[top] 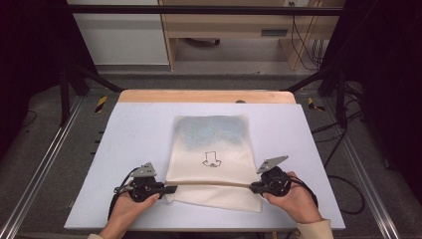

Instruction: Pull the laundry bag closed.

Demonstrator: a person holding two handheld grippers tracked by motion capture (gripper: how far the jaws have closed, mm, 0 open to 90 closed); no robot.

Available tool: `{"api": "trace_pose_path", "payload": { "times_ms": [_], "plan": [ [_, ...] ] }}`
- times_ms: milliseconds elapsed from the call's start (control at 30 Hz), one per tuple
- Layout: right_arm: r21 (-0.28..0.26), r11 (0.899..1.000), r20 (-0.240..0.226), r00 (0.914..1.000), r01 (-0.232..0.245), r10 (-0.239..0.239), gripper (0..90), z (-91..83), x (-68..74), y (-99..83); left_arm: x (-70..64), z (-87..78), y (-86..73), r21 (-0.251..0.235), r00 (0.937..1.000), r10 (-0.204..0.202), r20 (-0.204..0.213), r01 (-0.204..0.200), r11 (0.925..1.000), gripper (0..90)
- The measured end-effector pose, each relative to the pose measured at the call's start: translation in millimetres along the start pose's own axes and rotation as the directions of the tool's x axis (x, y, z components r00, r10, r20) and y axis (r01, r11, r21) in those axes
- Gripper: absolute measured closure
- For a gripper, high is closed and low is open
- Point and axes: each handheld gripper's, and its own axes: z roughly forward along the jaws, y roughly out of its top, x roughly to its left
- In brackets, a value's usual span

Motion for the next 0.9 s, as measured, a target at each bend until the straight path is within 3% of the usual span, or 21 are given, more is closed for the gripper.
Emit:
{"api": "trace_pose_path", "payload": {
  "times_ms": [900],
  "plan": [
    [0.002,1.0,0.005,0.9999,-0.016,0.016,81.8,-0.8,-3.2,-4.4,0.1,-0.4,-0.1,-0.002,1.0,-0.004,0.0,0.004,1.0,81.8]
  ]
}}
